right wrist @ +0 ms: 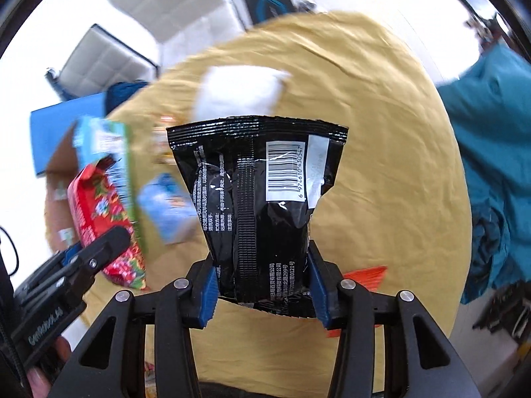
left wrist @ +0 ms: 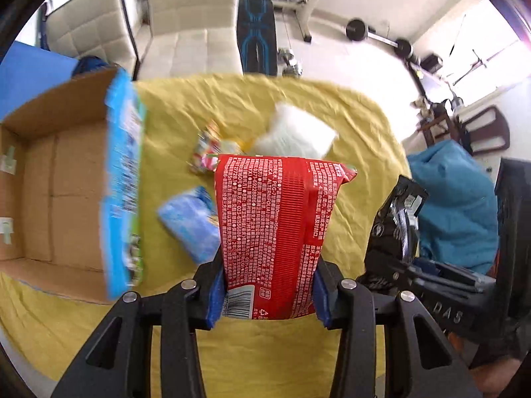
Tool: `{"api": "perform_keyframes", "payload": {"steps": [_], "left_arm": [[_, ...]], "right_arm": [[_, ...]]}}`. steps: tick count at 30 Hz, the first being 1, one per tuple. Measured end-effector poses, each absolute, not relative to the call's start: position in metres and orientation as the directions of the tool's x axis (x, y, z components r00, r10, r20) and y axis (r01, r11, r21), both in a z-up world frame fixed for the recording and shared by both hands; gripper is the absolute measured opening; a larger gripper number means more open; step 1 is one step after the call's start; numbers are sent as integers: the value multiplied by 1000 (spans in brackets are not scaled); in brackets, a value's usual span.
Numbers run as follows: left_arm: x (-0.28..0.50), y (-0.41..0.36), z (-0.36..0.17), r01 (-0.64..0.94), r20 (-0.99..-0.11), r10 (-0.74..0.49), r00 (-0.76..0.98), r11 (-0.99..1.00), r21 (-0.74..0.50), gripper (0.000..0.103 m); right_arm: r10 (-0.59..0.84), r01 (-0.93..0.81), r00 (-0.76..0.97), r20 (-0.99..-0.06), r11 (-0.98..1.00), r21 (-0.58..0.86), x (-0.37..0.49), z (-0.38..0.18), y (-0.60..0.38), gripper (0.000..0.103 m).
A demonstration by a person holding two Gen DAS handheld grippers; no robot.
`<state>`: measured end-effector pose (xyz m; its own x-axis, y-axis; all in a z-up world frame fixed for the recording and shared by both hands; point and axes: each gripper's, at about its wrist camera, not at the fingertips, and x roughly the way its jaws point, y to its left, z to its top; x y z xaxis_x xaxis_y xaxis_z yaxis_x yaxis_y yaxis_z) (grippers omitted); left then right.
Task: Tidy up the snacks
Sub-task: 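Carry both packets into the box and lower them with both tools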
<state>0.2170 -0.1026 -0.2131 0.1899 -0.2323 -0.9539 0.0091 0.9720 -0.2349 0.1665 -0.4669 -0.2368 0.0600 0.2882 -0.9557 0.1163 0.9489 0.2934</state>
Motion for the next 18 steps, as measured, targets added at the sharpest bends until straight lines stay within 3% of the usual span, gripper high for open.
{"api": "perform_keyframes", "payload": {"steps": [9,18], "left_arm": [[235,11,-177,-59,-947,-210,242,971,-231,40],[265,138,-197,-177,-953,-225,205,949,-262,40]], "right_arm": [[312,-44,103,-945,950,309,207,-179,-285,49],[299,-109,64,-952,950,291,270,-205,-116,49]]}}
